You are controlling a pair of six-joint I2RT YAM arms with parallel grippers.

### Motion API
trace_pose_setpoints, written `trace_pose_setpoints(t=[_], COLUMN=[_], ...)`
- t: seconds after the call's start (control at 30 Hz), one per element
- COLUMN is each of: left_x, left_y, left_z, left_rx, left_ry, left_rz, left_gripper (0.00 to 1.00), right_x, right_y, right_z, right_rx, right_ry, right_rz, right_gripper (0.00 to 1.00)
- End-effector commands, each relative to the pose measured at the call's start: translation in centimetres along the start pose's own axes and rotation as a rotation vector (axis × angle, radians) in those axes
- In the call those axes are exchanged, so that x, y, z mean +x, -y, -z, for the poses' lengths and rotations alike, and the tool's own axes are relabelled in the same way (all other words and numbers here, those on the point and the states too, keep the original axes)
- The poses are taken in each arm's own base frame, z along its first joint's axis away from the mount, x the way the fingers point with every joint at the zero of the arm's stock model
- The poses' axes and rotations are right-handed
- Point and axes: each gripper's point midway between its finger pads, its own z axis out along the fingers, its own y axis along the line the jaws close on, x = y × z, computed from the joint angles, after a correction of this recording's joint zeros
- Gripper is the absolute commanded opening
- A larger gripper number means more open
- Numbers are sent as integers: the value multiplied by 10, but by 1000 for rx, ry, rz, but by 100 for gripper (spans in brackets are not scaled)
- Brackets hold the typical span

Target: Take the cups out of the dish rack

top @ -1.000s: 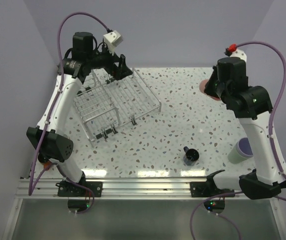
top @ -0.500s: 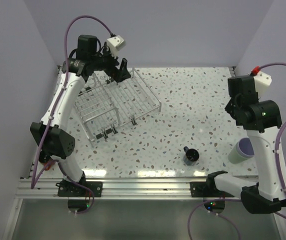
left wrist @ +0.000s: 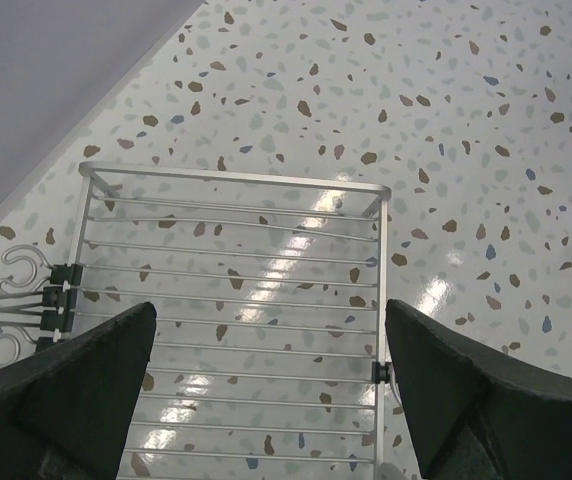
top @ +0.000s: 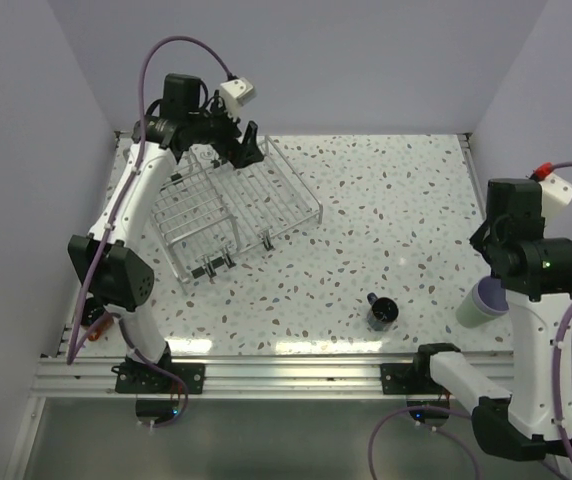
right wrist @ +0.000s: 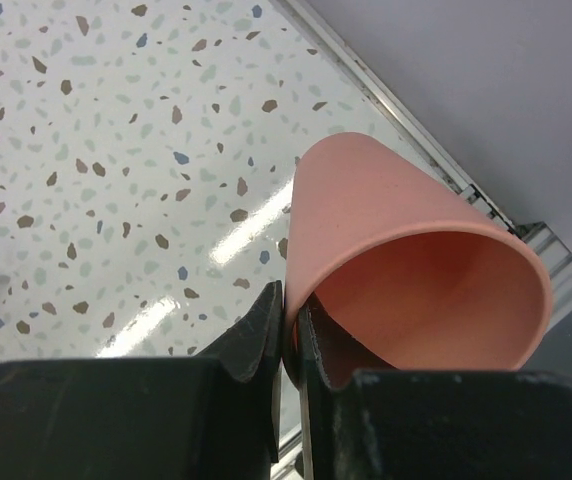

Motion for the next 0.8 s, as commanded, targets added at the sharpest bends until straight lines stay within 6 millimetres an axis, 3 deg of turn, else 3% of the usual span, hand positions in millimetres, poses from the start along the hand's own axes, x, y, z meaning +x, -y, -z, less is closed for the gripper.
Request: trace_pose_setpoints(t=[0.0,0.27,0.47,0.77], left_x=[-3,-6,10,17], left_y=[4,2,8,30], left_z=[-2,-12,-18,-21], left_rx=[32,36,30,58], left_ry=[3,0,-56,-98], left_rz=[-7,11,3,-24], left_gripper=[100,100,100,100], right_x=[44,58,62,71], right_y=[48,63,74,86], right_z=[16,12,10,11], right_rx=[127,181,227,243], right_ry=[-158,-170,-156,-142], right_rz=[106,122,150,159], right_gripper=[0,0,0,0])
